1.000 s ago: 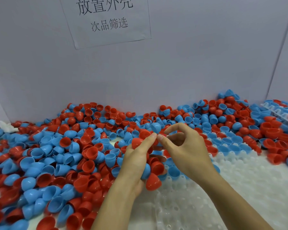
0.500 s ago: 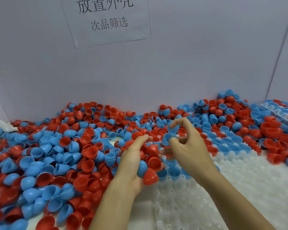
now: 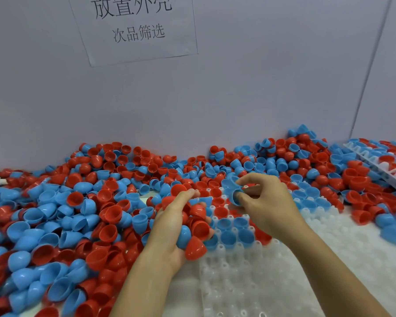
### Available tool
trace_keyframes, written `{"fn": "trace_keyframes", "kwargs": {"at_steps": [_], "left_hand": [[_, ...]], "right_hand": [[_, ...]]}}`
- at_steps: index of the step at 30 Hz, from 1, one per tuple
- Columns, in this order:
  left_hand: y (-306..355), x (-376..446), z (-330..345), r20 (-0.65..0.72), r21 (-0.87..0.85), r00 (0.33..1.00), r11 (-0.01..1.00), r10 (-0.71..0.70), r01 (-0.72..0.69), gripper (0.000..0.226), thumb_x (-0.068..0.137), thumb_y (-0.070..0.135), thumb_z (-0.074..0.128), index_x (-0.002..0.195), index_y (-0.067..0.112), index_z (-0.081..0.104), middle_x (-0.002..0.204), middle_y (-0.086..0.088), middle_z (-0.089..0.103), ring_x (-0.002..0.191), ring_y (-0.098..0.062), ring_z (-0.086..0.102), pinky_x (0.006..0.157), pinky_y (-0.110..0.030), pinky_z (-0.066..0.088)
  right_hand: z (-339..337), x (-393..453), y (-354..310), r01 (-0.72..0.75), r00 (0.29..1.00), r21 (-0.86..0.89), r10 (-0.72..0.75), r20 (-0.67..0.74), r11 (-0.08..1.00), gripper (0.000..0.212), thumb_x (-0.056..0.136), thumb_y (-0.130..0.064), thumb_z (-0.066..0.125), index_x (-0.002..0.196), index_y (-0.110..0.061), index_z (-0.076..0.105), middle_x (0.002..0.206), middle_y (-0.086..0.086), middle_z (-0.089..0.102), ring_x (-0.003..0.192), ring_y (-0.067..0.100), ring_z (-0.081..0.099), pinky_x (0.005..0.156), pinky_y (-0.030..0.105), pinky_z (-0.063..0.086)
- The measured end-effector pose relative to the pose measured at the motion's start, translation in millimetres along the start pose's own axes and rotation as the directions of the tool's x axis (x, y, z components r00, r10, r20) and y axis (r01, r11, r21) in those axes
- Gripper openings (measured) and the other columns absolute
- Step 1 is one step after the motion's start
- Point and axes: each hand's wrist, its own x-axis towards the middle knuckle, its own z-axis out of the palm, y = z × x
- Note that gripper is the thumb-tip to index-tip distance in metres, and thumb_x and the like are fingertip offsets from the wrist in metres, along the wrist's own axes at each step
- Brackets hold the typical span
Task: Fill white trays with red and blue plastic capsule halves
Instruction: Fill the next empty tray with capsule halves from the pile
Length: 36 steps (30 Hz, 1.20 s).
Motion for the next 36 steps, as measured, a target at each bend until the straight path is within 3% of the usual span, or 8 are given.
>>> {"fn": "trace_keyframes", "kwargs": {"at_steps": [5, 10, 19, 25, 28, 31, 34, 36], "left_hand": [[1, -1, 1, 0.006, -0.021, 1.000, 1.000, -0.016, 0.016, 0.019, 0.084, 0.028, 0.076, 0.068, 0.018, 0.079, 0.073, -0.011, 0.067, 0.057, -0.021, 0.065, 0.051, -0.033, 0.053], [1, 0, -1, 0.003, -0.041, 1.000, 0.999, -0.018, 0.018, 0.019, 0.084, 0.029, 0.075, 0.093, 0.013, 0.074, 0.077, -0.011, 0.068, 0.059, -0.021, 0.066, 0.053, -0.034, 0.054], [0, 4, -4, -0.025, -0.060, 0.999, 0.998, -0.024, 0.023, 0.022, 0.085, 0.030, 0.076, 0.099, 0.014, 0.074, 0.080, -0.012, 0.069, 0.061, -0.022, 0.066, 0.055, -0.034, 0.053], [1, 2, -3, -0.030, -0.061, 0.999, 0.998, -0.017, 0.015, 0.021, 0.084, 0.028, 0.076, 0.099, 0.013, 0.074, 0.080, -0.014, 0.069, 0.059, -0.022, 0.066, 0.052, -0.035, 0.054], [1, 2, -3, -0.028, -0.048, 1.000, 0.999, -0.011, 0.010, 0.019, 0.085, 0.029, 0.076, 0.096, 0.014, 0.074, 0.078, -0.014, 0.069, 0.060, -0.023, 0.066, 0.054, -0.036, 0.056], [2, 0, -2, -0.020, -0.064, 1.000, 0.998, -0.007, 0.005, 0.020, 0.084, 0.028, 0.076, 0.098, 0.014, 0.074, 0.078, -0.013, 0.069, 0.060, -0.022, 0.067, 0.054, -0.035, 0.055], [3, -2, 0, 0.005, -0.093, 1.000, 0.996, -0.004, 0.005, 0.018, 0.086, 0.027, 0.075, 0.099, 0.015, 0.073, 0.076, -0.011, 0.068, 0.058, -0.022, 0.066, 0.052, -0.034, 0.056], [4, -4, 1, 0.018, -0.094, 1.000, 0.996, -0.001, 0.002, 0.016, 0.087, 0.027, 0.073, 0.098, 0.015, 0.073, 0.078, -0.011, 0.069, 0.058, -0.021, 0.066, 0.051, -0.034, 0.056]], "right_hand": [[-31, 5, 7, -0.004, 0.999, -0.148, -0.003, -0.046, 0.989, 0.024, 0.089, -0.012, 0.072, 0.087, -0.034, 0.063, 0.076, -0.011, 0.071, 0.067, 0.006, 0.071, 0.059, 0.021, 0.057], [-64, 6, 18, -0.027, 0.999, -0.413, 0.012, -0.039, 0.910, 0.016, 0.083, -0.021, 0.079, 0.098, -0.025, 0.073, 0.077, -0.012, 0.064, 0.071, 0.003, 0.059, 0.054, 0.013, 0.037], [-83, 5, 34, -0.135, 0.956, -0.725, 0.281, 0.085, 0.676, 0.020, 0.085, -0.012, 0.075, 0.099, -0.025, 0.077, 0.086, -0.009, 0.060, 0.073, 0.006, 0.056, 0.056, 0.016, 0.044], [-74, 8, 36, -0.162, 0.946, -0.727, 0.314, 0.077, 0.667, 0.032, 0.087, 0.003, 0.062, 0.101, -0.020, 0.078, 0.109, 0.003, 0.069, 0.082, 0.013, 0.062, 0.073, 0.027, 0.059], [-75, 7, 34, -0.119, 0.938, -0.736, 0.319, 0.138, 0.666, 0.034, 0.089, 0.002, 0.063, 0.109, -0.021, 0.076, 0.111, 0.001, 0.069, 0.076, 0.008, 0.057, 0.056, 0.014, 0.047], [-78, 5, 29, -0.070, 0.942, -0.738, 0.288, 0.174, 0.671, 0.043, 0.088, 0.006, 0.055, 0.107, -0.028, 0.075, 0.132, 0.003, 0.062, 0.072, 0.004, 0.053, 0.046, 0.010, 0.038], [-75, 5, 21, -0.012, 0.986, -0.654, 0.117, 0.118, 0.757, 0.034, 0.094, 0.000, 0.056, 0.102, -0.028, 0.073, 0.136, 0.002, 0.061, 0.099, 0.011, 0.063, 0.071, 0.017, 0.051], [-63, 5, 13, 0.098, 0.994, -0.506, -0.059, 0.092, 0.857, 0.021, 0.096, -0.015, 0.062, 0.104, -0.032, 0.072, 0.115, -0.008, 0.069, 0.093, 0.003, 0.063, 0.079, 0.020, 0.054]]}}
